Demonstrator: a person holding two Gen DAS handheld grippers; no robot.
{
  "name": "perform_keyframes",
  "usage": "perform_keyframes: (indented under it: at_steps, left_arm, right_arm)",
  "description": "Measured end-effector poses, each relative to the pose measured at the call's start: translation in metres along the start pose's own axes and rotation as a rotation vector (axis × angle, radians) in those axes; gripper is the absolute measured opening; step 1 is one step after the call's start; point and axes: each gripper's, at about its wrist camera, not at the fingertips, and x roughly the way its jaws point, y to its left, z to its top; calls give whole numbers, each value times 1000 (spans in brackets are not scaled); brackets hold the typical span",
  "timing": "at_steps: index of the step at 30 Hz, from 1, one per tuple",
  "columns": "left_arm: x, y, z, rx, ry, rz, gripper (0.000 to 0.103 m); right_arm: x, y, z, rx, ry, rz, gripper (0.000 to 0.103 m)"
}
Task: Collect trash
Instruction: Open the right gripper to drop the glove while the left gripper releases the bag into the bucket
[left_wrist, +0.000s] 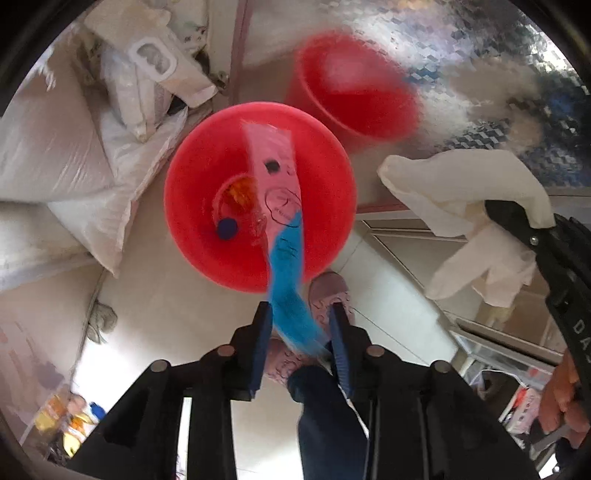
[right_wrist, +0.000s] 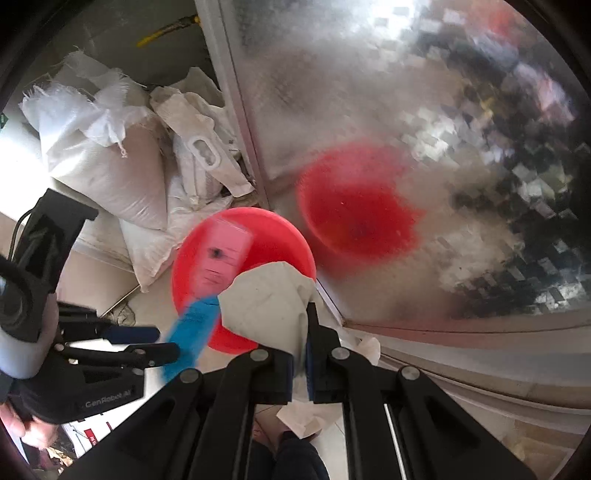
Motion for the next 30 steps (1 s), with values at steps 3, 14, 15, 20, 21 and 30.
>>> perform_keyframes:
  at_steps: [3,14,15,20,21,30]
  left_arm:
    - [-2,-1,5,13,3,-7,30]
    - [-25,23,2,-89,-60,7,44]
    - [-26,28,1,-98,-65,8,47]
    - [-32,46,-5,-153,-93,13,66]
    - [-33,50,-6,-161,-95,13,69]
    - [-40,67,-14,-192,-130,83,77]
  right_arm:
    - [-2,-1,0,-4,2,-1,5]
    - [-11,10,12,-76,-5,45,5]
    - [-8,13,13,-86,1,51,5]
    - [4,26,17,-138,40,85,5]
    - [7,29,18,-149,60,98,5]
    - [24,46,21,-248,89,90,5]
